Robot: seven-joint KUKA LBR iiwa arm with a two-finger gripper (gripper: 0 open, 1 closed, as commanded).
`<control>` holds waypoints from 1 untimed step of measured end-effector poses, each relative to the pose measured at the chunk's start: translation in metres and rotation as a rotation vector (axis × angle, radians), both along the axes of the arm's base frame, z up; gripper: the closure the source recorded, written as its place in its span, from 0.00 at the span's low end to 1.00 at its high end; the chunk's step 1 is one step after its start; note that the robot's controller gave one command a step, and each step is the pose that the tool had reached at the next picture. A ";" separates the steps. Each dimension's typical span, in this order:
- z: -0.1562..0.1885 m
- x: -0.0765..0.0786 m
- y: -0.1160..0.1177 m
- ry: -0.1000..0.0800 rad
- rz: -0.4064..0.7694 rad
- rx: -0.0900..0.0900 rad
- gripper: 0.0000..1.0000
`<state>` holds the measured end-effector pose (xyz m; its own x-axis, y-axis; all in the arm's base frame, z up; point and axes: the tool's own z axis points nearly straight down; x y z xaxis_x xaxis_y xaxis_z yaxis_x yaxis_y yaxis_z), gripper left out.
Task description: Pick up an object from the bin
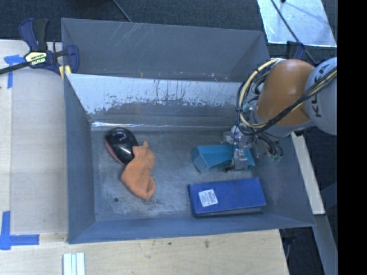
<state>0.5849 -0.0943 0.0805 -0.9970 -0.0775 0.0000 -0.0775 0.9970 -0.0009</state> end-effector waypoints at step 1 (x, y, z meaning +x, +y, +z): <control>0.145 -0.011 0.002 0.002 -0.011 0.000 1.00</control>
Offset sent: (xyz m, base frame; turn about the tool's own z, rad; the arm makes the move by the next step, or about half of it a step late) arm 0.0000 0.0000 0.0000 0.0000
